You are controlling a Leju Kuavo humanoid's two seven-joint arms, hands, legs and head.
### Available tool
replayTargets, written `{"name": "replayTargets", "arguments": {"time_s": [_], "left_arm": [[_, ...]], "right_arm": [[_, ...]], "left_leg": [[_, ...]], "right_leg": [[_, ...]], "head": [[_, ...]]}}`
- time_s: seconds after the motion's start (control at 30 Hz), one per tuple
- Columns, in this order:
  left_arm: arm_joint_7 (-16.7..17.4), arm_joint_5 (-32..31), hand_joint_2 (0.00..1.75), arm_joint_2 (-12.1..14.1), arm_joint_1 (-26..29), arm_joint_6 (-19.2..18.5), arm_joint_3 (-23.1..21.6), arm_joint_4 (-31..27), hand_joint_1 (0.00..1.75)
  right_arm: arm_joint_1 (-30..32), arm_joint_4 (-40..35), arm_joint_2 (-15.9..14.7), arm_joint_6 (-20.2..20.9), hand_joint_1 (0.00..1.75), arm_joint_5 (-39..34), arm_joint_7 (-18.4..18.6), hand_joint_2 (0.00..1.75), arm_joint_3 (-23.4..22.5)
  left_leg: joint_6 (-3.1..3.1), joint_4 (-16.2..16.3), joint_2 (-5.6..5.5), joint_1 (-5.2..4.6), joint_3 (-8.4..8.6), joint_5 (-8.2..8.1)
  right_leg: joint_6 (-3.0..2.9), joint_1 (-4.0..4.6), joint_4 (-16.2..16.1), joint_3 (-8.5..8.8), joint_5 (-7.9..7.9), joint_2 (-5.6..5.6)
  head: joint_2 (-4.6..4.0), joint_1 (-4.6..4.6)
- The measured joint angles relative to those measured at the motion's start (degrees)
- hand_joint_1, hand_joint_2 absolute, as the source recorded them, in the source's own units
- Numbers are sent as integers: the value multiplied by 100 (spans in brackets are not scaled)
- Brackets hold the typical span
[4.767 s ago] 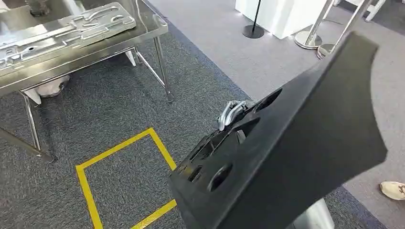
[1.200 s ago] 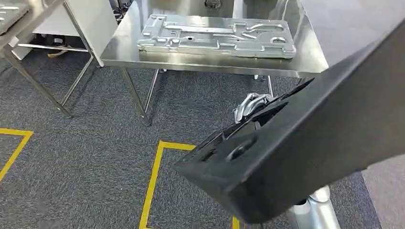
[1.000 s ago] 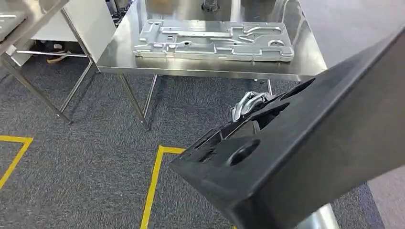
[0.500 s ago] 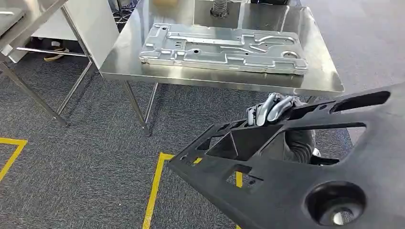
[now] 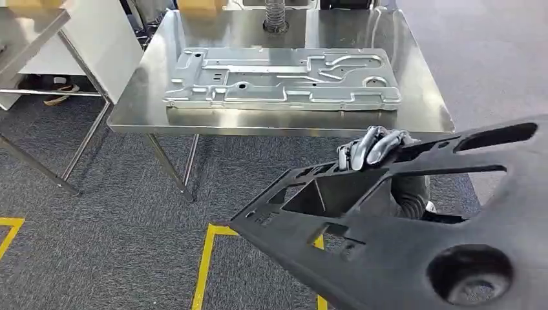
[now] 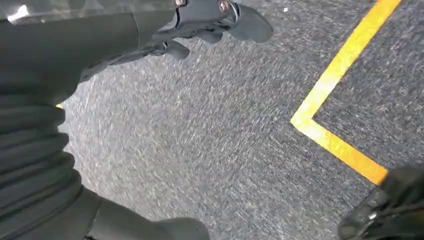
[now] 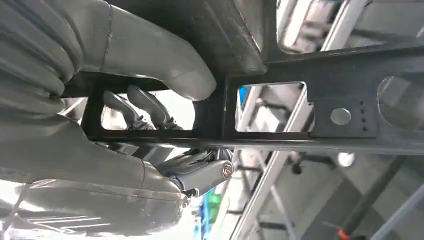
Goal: Take the parts from the cabinet and place them on the table.
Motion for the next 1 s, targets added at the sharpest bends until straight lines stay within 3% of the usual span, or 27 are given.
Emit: {"name": "replayTargets", "arguments": {"time_s": [0.03,0.07,0.1,0.13,0.17,0.2,0.3,0.33,0.37,0.4,0.47,0.5,0.53,0.57,0.63,0.67,0.7,0.8,0.87,0.9,0.97,1.0], "left_arm": [[0,-11,175,0,3,0,0,0,0],[-2,-35,175,2,4,0,0,0,0],[-2,-41,175,7,7,0,0,0,0],[-2,-41,175,18,22,0,0,0,0],[-2,-41,175,26,41,0,0,2,0],[-2,-43,175,33,31,-4,2,2,0],[-4,-41,175,50,12,-7,2,2,0],[-4,-41,175,48,9,-7,2,0,0],[-4,-41,175,48,8,-7,2,0,0],[-4,-41,175,48,1,-7,2,0,0],[-4,-41,175,39,6,-11,2,0,0],[-4,-41,175,42,12,-13,2,0,0],[-4,-41,175,39,13,-13,7,0,0],[-4,-41,175,39,12,-11,13,0,0],[-4,-41,175,35,10,4,44,0,0],[-4,-41,175,31,22,9,63,0,0],[-7,-41,175,22,13,13,85,0,0],[-4,-55,175,13,-3,50,120,0,0],[-11,-48,175,13,-2,63,164,0,0],[-11,-44,175,13,-5,63,177,0,0],[-11,-41,175,13,12,63,223,0,0],[-11,-46,175,4,32,61,234,0,0]], "right_arm": [[-1,9,-2,2,175,7,9,175,0],[-2,17,-4,7,175,26,22,175,0],[-3,30,-4,-4,175,70,48,175,0],[-6,44,-4,-13,175,112,57,175,0],[-9,65,-7,-20,175,142,61,175,2],[-17,81,-7,-20,175,175,74,175,11],[-46,94,-11,-46,175,227,127,175,22],[-56,94,-11,-46,175,236,136,175,28],[-88,94,-11,-50,175,240,133,175,31],[-112,96,-13,-55,175,256,135,175,39],[-105,105,-26,-92,175,286,144,175,48],[-103,114,-33,-98,175,310,151,175,55],[-103,116,-42,-101,175,319,151,175,63],[-104,116,-44,-101,175,321,149,175,74],[-105,116,-48,-105,175,400,133,175,96],[-104,120,-57,-105,175,431,127,175,105],[-108,129,-68,-107,175,452,113,175,122],[-125,109,-79,-105,175,568,85,175,171],[-150,74,-79,-98,175,627,63,175,223],[-182,68,-79,-101,175,632,61,175,254],[-189,46,-79,-105,175,664,63,175,302],[-190,46,-79,-105,175,682,63,175,319]], "left_leg": [[4,-122,0,0,-28,45],[20,-537,0,-1,39,307],[50,-1009,-3,-4,153,675],[108,-1478,-8,-9,243,1178],[133,-1630,-27,-41,227,1487],[159,-1632,-20,-62,266,1332],[272,-1711,-32,-55,406,1338],[292,-1758,-38,-32,480,1338],[322,-1760,-40,-32,521,1308],[337,-1761,-40,-32,544,1261],[339,-1759,-41,-33,633,1158],[336,-1756,-42,-32,701,1101],[331,-1756,-48,-32,782,1038],[320,-1756,-56,-32,876,971],[281,-1761,-61,-34,1092,815],[262,-1772,-64,-41,1132,746],[221,-1788,-91,-51,1163,710],[98,-1791,-65,-62,1274,727],[55,-1390,-66,-44,1123,727],[35,-998,-66,-37,892,644],[-13,-223,-66,-25,330,263],[-36,-23,-66,-19,118,104]], "right_leg": [[6,0,1,69,-50,12],[17,3,1,191,-136,18],[28,5,-2,302,-213,18],[43,8,-8,393,-290,17],[72,27,26,455,-351,23],[113,25,-10,451,-385,54],[232,29,22,546,-393,53],[244,2,154,510,-418,24],[263,5,457,342,-438,6],[286,-4,900,50,-548,3],[334,-18,1661,-533,-934,0],[354,-19,1810,-725,-1021,-5],[340,-19,1719,-789,-970,-12],[314,-18,1439,-761,-788,-19],[256,2,498,-552,-11,-42],[196,26,163,-534,489,-74],[177,64,154,-525,264,-71],[52,52,98,-430,289,-32],[-10,16,4,-226,237,-34],[-32,16,-6,-175,195,-33],[-44,25,-5,-81,91,-25],[-44,30,-4,-20,36,-12]], "head": [[0,2],[0,2],[0,2],[0,4],[0,32],[0,29],[0,29],[2,13],[0,61],[2,66],[0,63],[2,66],[0,63],[0,68],[0,70],[0,85],[0,74],[0,70],[0,52],[2,2],[0,-4],[0,-7]]}}
